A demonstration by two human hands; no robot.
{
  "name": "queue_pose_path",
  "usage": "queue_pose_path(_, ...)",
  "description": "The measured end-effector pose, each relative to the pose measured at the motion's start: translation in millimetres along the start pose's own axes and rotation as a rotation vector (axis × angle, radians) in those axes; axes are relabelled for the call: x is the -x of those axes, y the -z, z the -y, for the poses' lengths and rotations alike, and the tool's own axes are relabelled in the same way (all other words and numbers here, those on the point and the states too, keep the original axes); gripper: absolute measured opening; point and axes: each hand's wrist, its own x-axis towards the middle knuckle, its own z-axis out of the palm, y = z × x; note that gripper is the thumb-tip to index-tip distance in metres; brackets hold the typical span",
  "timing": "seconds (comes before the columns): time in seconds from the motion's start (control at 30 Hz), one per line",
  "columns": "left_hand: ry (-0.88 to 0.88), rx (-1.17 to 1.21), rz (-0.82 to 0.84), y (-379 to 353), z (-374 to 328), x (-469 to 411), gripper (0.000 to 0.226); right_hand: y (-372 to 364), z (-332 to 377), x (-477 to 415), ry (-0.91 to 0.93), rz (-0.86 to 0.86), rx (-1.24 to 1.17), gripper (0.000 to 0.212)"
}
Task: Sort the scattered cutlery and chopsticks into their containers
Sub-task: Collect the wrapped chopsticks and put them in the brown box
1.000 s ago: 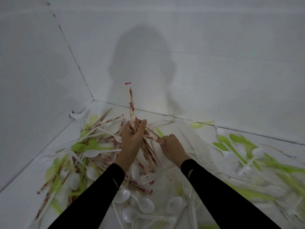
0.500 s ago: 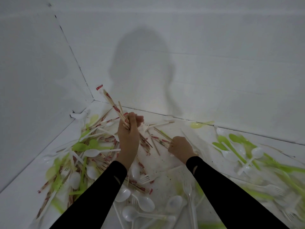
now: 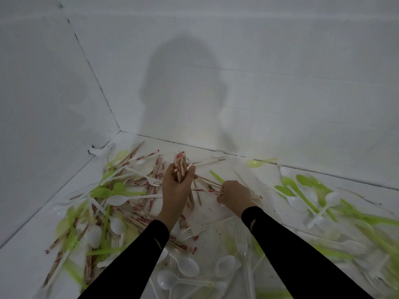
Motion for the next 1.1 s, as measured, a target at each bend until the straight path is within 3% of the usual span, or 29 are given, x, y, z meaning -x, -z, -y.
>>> queue_pose_path(0.13, 0.031, -0.067, 0.008, 7.5, 8.3, -2.6, 0.028, 5.6, -0.6, -2.8, -0.015, -0.042, -0.082, 0.021)
queue_pose_path(0.27, 0.079, -0.106, 0.028, 14.6, 25.9, -0.7, 0.038, 18.2, 4.5, -5.2, -0.007, -0.244, -0.288, 0.024)
queue_pose_path(0.4, 0.073, -0.101, 0.069, 15.8, 33.4, -2.2, 0.048, 23.2, 18.0, -6.0, -0.016, -0.354, -0.276, 0.023)
queue_pose_path(0.6, 0.047, -0.114, -0.029, 12.5, 17.2, -48.5, 0.04, -2.5, 37.1, -8.7, 0.104, -0.108, -0.248, 0.019)
queue_pose_path(0.73, 0.055, -0.26, -0.125, 12.8, 17.2, -89.1, 0.03, -25.2, 38.3, -14.1, 0.065, 0.017, -0.241, 0.036)
queue_pose_path(0.8, 0.068, -0.504, -0.047, 16.0, 25.7, -107.6, 0.025, -29.7, 37.4, -15.2, 0.094, -0.026, -0.19, 0.034)
queue_pose_path(0.9, 0.05, -1.053, 0.238, 20.3, 46.8, -124.9, 0.02, -30.0, 34.6, -18.8, 0.16, -0.144, -0.079, 0.027)
queue_pose_path(1.1, -0.041, -1.16, 0.432, 4.5, 61.5, -122.9, 0.014, -15.0, 11.4, -22.1, 0.098, -0.141, -0.103, 0.023)
